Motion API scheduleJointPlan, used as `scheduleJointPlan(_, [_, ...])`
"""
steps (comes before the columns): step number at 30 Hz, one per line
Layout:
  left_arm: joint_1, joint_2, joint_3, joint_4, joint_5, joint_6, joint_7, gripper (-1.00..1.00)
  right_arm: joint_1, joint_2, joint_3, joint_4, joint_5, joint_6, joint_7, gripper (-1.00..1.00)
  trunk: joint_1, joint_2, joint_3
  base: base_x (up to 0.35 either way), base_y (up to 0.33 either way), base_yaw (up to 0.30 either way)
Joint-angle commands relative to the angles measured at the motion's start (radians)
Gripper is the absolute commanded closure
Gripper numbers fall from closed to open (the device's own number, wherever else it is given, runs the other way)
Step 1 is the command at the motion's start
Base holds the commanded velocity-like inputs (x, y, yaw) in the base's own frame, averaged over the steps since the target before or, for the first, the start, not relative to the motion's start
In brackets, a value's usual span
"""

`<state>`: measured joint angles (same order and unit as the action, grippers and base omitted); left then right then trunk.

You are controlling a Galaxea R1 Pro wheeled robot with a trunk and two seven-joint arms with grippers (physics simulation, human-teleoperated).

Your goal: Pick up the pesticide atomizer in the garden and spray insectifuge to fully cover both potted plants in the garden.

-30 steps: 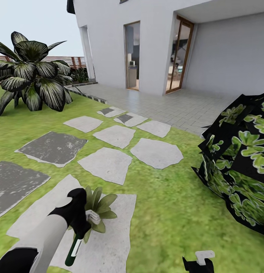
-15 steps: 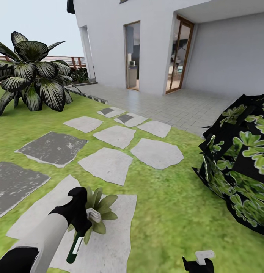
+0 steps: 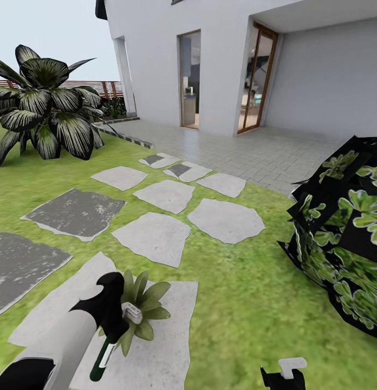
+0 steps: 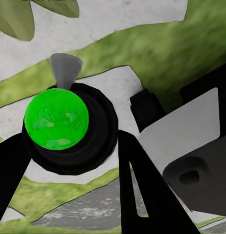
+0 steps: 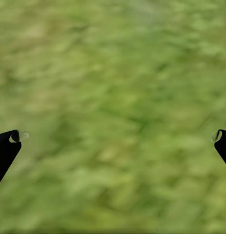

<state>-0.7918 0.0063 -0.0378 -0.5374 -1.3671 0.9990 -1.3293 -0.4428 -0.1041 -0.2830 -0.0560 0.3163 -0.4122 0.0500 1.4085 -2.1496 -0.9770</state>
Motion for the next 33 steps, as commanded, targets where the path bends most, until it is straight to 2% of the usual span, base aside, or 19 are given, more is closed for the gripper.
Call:
scheduleJointPlan(1, [0.0, 0.0, -0.004, -0.001, -0.006, 0.01, -0.007, 1.0, -0.001, 0.0, -0.009, 0.001, 0.004, -0.003, 0.005, -1.0, 0.0, 0.0, -0.001, 0.0, 0.0, 0.0])
scheduleJointPlan(4, [0.018, -0.001, -0.002, 0.006, -0.004, 0.012, -0.004, 1.0, -0.001, 0.0, -0.008, 0.001, 0.004, -0.004, 0.005, -1.0, 0.0, 0.0, -0.001, 0.0, 0.0, 0.0])
scheduleJointPlan(5, [0.025, -0.001, 0.008, 0.007, -0.002, 0.012, -0.004, 1.0, -0.001, 0.0, -0.008, 0.001, 0.004, -0.004, 0.005, -1.0, 0.0, 0.0, -0.001, 0.0, 0.0, 0.0])
scheduleJointPlan(7, [0.03, -0.001, 0.044, 0.004, -0.002, 0.012, -0.003, 1.0, -0.001, 0.0, -0.008, 0.001, 0.004, -0.004, 0.005, -1.0, 0.0, 0.0, -0.001, 0.0, 0.0, 0.0])
scheduleJointPlan(9, [0.032, -0.004, 0.098, -0.002, -0.003, 0.012, 0.016, 1.0, -0.001, 0.0, -0.008, 0.001, 0.004, -0.004, 0.004, -1.0, 0.0, 0.0, -0.001, 0.0, 0.0, 0.0])
scheduleJointPlan(12, [0.031, -0.018, 0.116, -0.007, -0.003, 0.012, 0.052, 1.0, -0.001, 0.0, -0.008, 0.001, 0.003, -0.004, 0.004, -1.0, 0.0, 0.0, -0.001, 0.0, 0.0, 0.0])
scheduleJointPlan(14, [0.031, -0.042, 0.122, -0.011, -0.004, 0.013, 0.067, 1.0, -0.001, 0.0, -0.008, 0.001, 0.003, -0.004, 0.004, -1.0, 0.0, 0.0, -0.001, 0.0, 0.0, 0.0])
scheduleJointPlan(16, [0.031, -0.047, 0.125, -0.011, -0.004, 0.012, 0.07, 1.0, -0.001, 0.0, -0.008, 0.001, 0.003, -0.004, 0.004, -1.0, 0.0, 0.0, -0.001, 0.0, 0.0, 0.0])
scheduleJointPlan(24, [0.032, -0.051, 0.124, -0.01, -0.004, 0.012, 0.071, 1.0, -0.001, 0.0, -0.008, 0.001, 0.003, -0.004, 0.004, -1.0, 0.0, 0.0, -0.001, 0.108, -0.058, 0.005])
scheduleJointPlan(33, [0.032, -0.051, 0.124, -0.012, -0.003, 0.012, 0.071, 1.0, -0.001, 0.001, -0.008, 0.001, 0.003, -0.004, 0.004, -1.0, 0.0, 0.0, -0.002, 0.071, -0.134, 0.133])
